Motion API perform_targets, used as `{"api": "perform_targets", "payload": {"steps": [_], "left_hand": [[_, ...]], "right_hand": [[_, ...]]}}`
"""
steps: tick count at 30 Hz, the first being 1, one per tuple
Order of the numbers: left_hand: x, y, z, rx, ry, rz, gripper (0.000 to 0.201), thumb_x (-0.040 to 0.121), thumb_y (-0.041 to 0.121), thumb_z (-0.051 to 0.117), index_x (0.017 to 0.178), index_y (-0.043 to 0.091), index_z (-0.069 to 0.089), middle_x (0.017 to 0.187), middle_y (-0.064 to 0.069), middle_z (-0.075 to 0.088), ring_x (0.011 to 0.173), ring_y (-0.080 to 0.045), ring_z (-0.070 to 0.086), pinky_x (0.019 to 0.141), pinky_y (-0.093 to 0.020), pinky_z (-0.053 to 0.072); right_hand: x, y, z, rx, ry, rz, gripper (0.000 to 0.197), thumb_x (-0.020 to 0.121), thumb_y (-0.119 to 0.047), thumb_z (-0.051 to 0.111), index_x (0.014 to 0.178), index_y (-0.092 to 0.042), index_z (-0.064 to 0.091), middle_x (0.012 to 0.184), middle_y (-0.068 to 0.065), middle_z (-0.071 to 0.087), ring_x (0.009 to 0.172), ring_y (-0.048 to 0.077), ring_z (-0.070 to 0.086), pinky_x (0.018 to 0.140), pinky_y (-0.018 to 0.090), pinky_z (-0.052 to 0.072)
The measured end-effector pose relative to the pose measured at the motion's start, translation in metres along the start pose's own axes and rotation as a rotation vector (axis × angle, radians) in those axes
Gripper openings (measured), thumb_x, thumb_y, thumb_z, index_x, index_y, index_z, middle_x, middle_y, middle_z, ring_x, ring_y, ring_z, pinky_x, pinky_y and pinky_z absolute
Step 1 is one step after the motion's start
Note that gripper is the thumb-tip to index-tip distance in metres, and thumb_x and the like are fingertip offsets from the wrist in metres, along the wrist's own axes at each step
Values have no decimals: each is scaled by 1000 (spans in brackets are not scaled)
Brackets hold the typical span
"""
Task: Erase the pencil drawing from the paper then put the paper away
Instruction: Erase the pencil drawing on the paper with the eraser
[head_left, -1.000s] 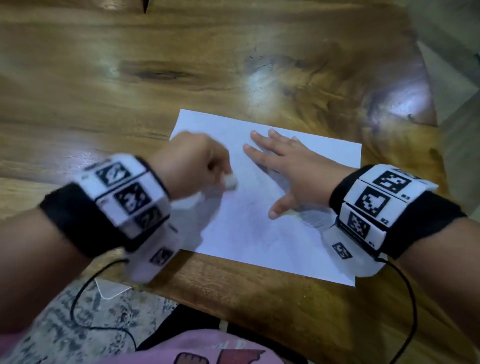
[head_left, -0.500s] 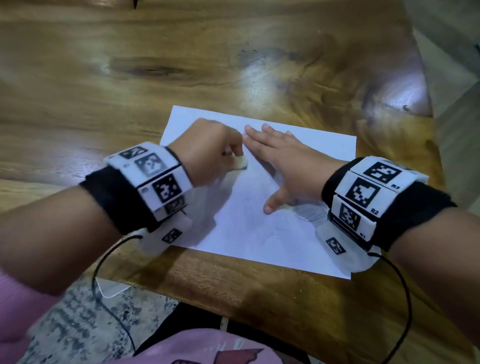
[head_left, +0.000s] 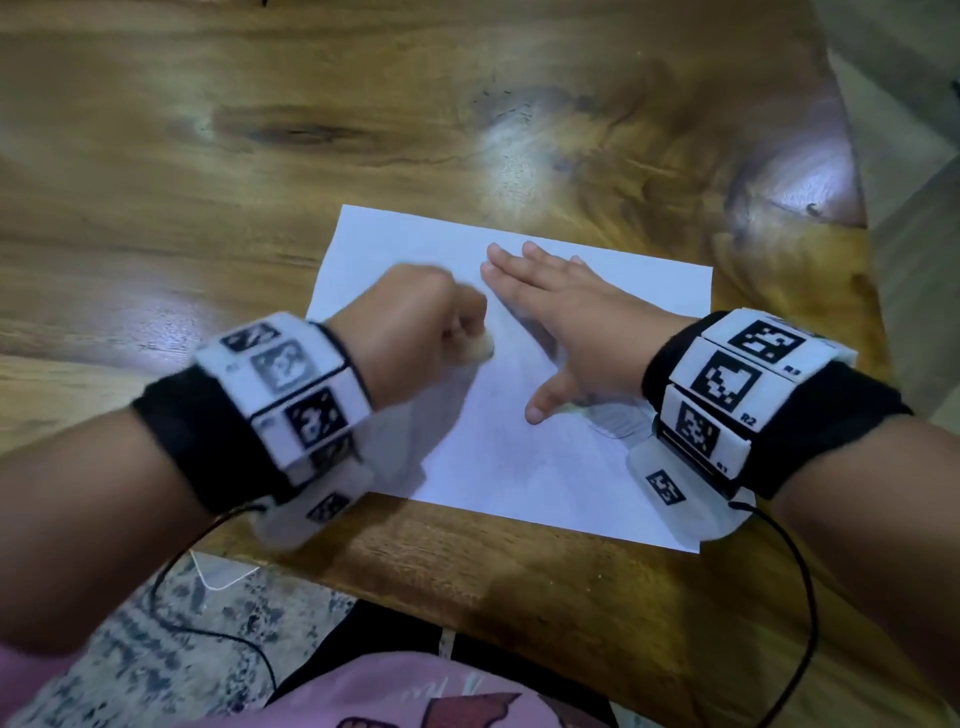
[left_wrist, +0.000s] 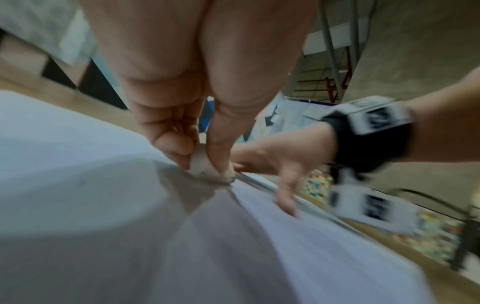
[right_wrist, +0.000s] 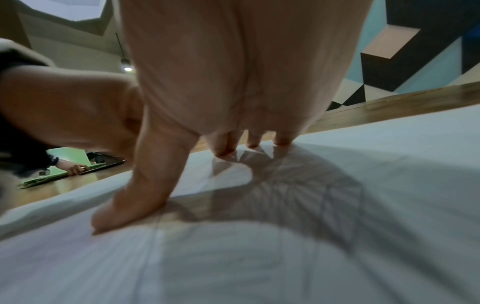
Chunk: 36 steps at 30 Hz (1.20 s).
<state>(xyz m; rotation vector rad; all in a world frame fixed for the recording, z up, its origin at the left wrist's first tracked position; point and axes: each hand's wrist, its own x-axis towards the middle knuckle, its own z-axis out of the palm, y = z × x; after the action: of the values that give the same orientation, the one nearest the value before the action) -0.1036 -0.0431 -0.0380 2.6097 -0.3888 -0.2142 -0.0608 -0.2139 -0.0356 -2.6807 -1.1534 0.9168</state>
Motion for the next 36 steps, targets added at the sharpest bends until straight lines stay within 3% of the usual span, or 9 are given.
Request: {"api": "perform_targets", "payload": {"steps": [5, 9, 12, 15, 17, 23, 26, 29, 36], "left_hand": [[-55, 5, 2, -107, -259, 77, 32, 75, 39, 44, 58, 15, 57, 60, 3, 45, 52, -10, 42, 54, -14, 29], [-9, -8, -12, -10, -7, -59, 22, 73, 35, 65, 73, 14, 68, 66, -4, 58, 63, -20, 51, 58, -23, 30], [-6, -10, -8, -2, 48, -74, 17, 77, 27, 67, 71, 11, 66, 66, -4, 55, 64, -23, 52, 59, -23, 31], [-54, 0, 1, -114, -108, 28, 29, 78, 37, 54, 58, 16, 58, 61, 0, 49, 56, -15, 48, 55, -11, 30], [-70, 0, 0, -143, -250, 27, 32, 75, 40, 47, 62, 14, 61, 64, 1, 50, 57, -11, 48, 57, -9, 30], [-17, -15, -10, -39, 41, -66, 17, 76, 29, 67, 73, 12, 66, 74, -11, 59, 61, -20, 48, 60, -23, 31], [-51, -11, -1, -102, -83, 23, 29, 79, 38, 54, 60, 17, 55, 66, -1, 50, 54, -11, 45, 56, -17, 30], [-80, -6, 2, -163, -281, 35, 29, 80, 40, 49, 64, 17, 53, 68, 10, 43, 59, -1, 44, 59, -10, 31], [-18, 1, 5, -98, -75, 41, 22, 79, 33, 63, 70, 13, 62, 69, -1, 50, 58, -12, 46, 57, -17, 31]], "right_hand": [[-1, -1, -1, -17, -7, 0, 126, 64, -51, 78, 149, -20, -11, 156, -7, -19, 143, 15, -18, 118, 37, -5], [0, -1, 1, -20, 1, 3, 127, 63, -51, 78, 149, -19, -11, 156, -7, -18, 144, 15, -17, 117, 38, -4], [0, -1, 0, -13, 0, 3, 127, 63, -51, 78, 149, -21, -10, 156, -9, -18, 143, 14, -17, 117, 37, -6], [0, 0, 0, -8, -12, 6, 127, 64, -49, 78, 148, -21, -12, 156, -9, -20, 143, 14, -19, 116, 36, -7], [1, 0, 0, -17, -17, 4, 127, 64, -50, 78, 148, -21, -13, 156, -9, -21, 143, 14, -19, 115, 36, -8], [-2, -1, -1, -19, -9, 2, 126, 64, -50, 78, 148, -20, -11, 156, -8, -20, 143, 15, -18, 116, 37, -6], [-2, -1, -2, -4, -13, 3, 126, 64, -49, 78, 148, -21, -11, 156, -8, -20, 143, 14, -19, 116, 36, -7], [-1, -2, -2, -6, -18, 5, 126, 65, -49, 78, 148, -20, -12, 156, -8, -20, 143, 14, -19, 116, 36, -7], [-3, -2, -3, 5, -10, 0, 125, 65, -49, 78, 149, -21, -11, 156, -8, -20, 143, 14, -18, 117, 36, -7]]}}
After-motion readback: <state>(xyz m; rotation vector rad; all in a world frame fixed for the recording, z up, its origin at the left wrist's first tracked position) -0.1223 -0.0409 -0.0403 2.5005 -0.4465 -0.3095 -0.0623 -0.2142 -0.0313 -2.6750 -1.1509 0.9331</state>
